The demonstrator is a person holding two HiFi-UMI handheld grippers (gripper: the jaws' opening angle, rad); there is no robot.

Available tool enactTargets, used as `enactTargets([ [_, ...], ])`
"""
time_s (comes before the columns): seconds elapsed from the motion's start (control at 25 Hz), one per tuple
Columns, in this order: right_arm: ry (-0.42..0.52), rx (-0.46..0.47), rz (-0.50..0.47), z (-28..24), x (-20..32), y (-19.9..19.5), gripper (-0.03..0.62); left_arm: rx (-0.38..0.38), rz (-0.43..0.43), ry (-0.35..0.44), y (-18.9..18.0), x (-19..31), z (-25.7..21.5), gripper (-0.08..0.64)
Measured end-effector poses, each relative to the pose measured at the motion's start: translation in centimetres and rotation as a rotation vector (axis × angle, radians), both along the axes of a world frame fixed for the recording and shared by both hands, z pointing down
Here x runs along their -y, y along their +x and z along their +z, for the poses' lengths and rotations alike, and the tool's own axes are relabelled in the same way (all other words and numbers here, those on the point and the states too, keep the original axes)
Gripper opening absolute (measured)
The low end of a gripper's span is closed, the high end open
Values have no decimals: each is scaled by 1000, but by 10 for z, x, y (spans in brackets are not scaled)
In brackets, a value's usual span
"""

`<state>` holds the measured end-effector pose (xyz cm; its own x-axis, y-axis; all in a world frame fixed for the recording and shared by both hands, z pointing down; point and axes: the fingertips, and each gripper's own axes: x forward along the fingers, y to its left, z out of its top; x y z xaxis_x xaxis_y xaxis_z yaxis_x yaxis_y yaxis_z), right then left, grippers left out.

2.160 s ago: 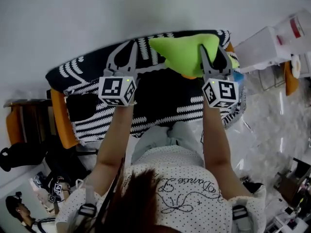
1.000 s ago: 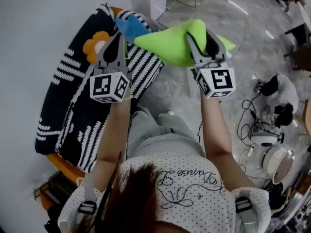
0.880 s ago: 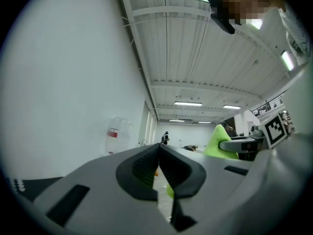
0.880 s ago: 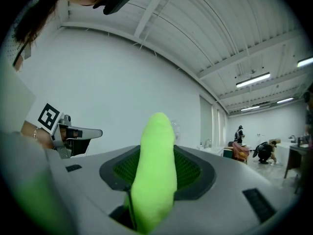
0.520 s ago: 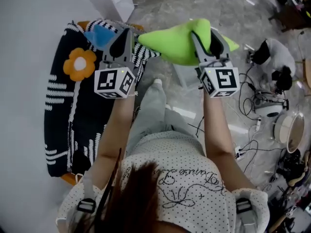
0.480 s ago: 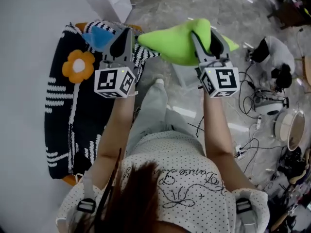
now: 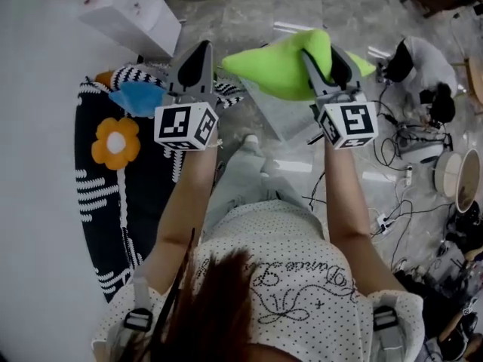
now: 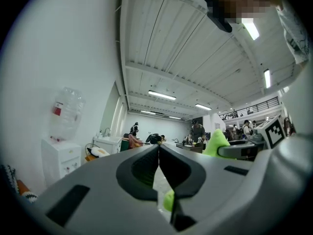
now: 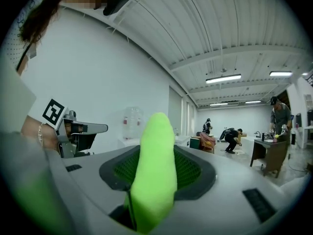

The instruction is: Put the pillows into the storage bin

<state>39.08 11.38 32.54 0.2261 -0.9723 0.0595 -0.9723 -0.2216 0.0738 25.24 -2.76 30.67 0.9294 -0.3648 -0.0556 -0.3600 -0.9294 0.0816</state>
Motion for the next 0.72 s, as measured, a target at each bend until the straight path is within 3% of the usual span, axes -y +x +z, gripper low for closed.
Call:
enactTargets([
  [0.4, -78, 73, 103, 60, 28, 80, 199, 75, 124, -52, 105, 51, 58, 5],
  [0.72, -163, 167, 17, 146, 23, 133, 202, 171, 64, -150, 150, 44, 137, 5],
])
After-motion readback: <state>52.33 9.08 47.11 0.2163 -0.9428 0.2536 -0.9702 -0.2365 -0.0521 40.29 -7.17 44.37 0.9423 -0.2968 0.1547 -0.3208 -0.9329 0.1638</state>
